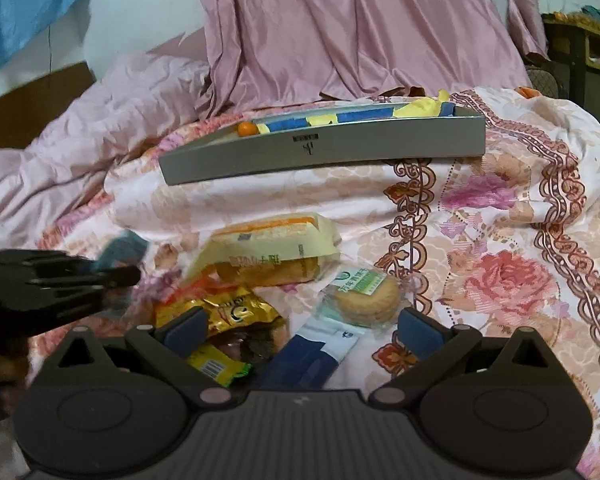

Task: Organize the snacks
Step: 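Grasp the pink sausage pack on blue card with the left tool, then grasp the green-labelled WUTANG biscuit pack with the right tool while the left holds sausages, then lift both held packs and carry them over the gray tray, then lower both packs into the tray and open both tools, then move both open tools back from the tray toward the remaining snacks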

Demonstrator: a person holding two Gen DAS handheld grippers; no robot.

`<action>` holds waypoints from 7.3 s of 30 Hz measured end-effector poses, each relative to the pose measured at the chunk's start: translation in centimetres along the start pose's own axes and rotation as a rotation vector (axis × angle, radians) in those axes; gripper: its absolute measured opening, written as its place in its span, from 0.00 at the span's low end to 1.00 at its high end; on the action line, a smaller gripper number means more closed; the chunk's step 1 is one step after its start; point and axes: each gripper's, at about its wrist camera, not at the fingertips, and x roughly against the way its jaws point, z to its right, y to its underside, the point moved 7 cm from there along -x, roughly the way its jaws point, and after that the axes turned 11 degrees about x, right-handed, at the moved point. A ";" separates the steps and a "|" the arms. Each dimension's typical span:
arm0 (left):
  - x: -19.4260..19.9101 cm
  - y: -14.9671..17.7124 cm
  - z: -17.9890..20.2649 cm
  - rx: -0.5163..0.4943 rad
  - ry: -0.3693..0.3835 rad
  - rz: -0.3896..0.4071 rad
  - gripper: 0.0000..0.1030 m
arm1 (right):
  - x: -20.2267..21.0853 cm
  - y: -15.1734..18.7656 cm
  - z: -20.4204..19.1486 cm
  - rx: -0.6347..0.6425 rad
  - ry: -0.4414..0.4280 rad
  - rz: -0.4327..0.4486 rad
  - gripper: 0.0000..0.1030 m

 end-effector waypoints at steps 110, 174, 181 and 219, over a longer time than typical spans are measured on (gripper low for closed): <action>9.5 -5.9 4.8 0.155 0.054 0.181 0.17 | 8.1 -5.4 -2.9 0.071 0.089 0.172 0.51; -15.3 -19.9 1.3 0.219 0.004 0.135 0.30 | -14.2 -17.2 6.6 0.102 0.149 0.095 0.60; -13.8 -21.2 2.2 0.211 0.019 0.206 0.58 | -12.6 -18.0 7.3 0.100 0.170 0.140 0.72; 3.6 -9.2 0.7 0.235 -0.009 0.151 0.99 | 3.0 -7.8 1.7 0.000 0.076 0.184 1.00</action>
